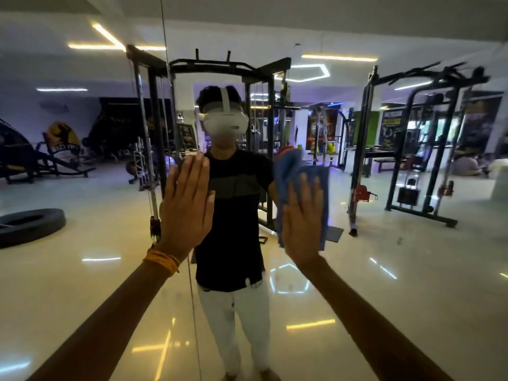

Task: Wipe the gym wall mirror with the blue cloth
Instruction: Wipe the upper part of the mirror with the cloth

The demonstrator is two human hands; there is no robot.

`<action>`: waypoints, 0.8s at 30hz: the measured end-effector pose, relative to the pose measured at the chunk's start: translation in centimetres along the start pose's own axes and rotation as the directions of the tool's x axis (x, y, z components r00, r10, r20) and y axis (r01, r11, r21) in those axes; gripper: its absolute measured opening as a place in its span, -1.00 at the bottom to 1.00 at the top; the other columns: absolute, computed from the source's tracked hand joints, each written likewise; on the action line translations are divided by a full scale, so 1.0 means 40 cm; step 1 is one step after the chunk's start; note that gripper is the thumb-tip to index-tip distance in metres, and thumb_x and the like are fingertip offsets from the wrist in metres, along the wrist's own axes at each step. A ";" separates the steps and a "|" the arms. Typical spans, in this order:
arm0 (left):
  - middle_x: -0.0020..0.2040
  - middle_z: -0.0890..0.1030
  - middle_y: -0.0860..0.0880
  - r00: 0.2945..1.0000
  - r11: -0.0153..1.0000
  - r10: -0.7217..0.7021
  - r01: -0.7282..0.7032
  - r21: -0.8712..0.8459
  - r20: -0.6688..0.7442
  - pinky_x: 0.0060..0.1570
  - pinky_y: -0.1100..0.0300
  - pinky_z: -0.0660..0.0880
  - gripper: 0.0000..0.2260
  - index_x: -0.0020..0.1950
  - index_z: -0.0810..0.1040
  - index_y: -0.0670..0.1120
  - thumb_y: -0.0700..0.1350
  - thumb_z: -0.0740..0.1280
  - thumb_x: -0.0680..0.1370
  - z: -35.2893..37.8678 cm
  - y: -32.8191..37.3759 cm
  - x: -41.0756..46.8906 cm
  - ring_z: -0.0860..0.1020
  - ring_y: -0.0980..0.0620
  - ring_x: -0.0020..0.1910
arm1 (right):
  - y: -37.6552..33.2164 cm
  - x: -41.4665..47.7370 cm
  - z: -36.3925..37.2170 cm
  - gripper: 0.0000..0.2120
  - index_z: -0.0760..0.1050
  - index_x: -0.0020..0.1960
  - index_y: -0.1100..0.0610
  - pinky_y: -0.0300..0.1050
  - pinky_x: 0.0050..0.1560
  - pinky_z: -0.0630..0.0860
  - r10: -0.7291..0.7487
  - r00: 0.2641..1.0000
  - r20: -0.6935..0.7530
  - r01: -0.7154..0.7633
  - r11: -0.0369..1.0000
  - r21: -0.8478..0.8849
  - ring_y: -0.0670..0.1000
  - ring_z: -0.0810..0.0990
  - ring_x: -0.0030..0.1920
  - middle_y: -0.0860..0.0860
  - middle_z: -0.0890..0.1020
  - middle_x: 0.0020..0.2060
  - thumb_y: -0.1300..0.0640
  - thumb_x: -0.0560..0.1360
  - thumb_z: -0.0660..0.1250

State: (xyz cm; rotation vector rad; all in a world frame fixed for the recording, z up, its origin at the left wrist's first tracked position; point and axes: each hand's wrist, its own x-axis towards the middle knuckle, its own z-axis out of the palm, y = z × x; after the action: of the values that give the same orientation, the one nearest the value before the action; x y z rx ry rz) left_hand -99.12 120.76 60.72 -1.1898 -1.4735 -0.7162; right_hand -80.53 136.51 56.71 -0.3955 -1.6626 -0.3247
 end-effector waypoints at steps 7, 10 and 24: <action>0.67 0.06 -0.22 0.998 0.998 -0.064 0.064 0.005 -0.012 0.62 -0.21 -0.02 -0.43 0.66 0.08 -0.25 0.01 0.04 0.71 0.039 0.113 0.016 0.02 -0.20 0.66 | 0.334 0.005 -0.123 -0.55 0.23 0.56 0.22 0.19 0.63 0.03 -0.110 0.994 -0.015 0.108 0.988 -0.112 0.22 0.16 0.60 0.25 0.31 0.52 -0.01 0.77 0.03; 0.67 0.07 -0.20 0.999 0.999 0.035 -0.035 -0.010 0.008 0.62 -0.18 -0.05 -0.44 0.65 0.13 -0.26 0.00 0.05 0.71 0.065 0.190 0.028 0.01 -0.17 0.67 | 0.399 -0.006 -0.174 -0.56 0.21 0.60 0.20 0.38 0.54 0.17 0.263 0.954 -0.144 -0.270 0.962 -0.034 0.29 0.15 0.60 0.29 0.28 0.55 0.05 0.77 0.03; 0.65 0.11 -0.25 0.999 0.997 -0.053 0.054 0.061 -0.014 0.60 -0.25 0.02 -0.43 0.65 0.10 -0.26 0.06 -0.02 0.74 0.124 0.279 0.030 0.04 -0.21 0.66 | 0.504 -0.001 -0.220 -0.49 0.27 0.57 0.29 0.38 0.56 0.13 0.336 0.932 -0.139 -0.344 0.938 -0.038 0.34 0.18 0.58 0.31 0.28 0.55 -0.02 0.76 -0.01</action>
State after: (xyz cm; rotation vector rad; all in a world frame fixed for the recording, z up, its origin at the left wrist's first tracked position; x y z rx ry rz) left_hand -90.41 129.17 58.81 -1.1014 -1.5113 -0.7083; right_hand -63.84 150.81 57.48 -0.6851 -1.4276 -0.1394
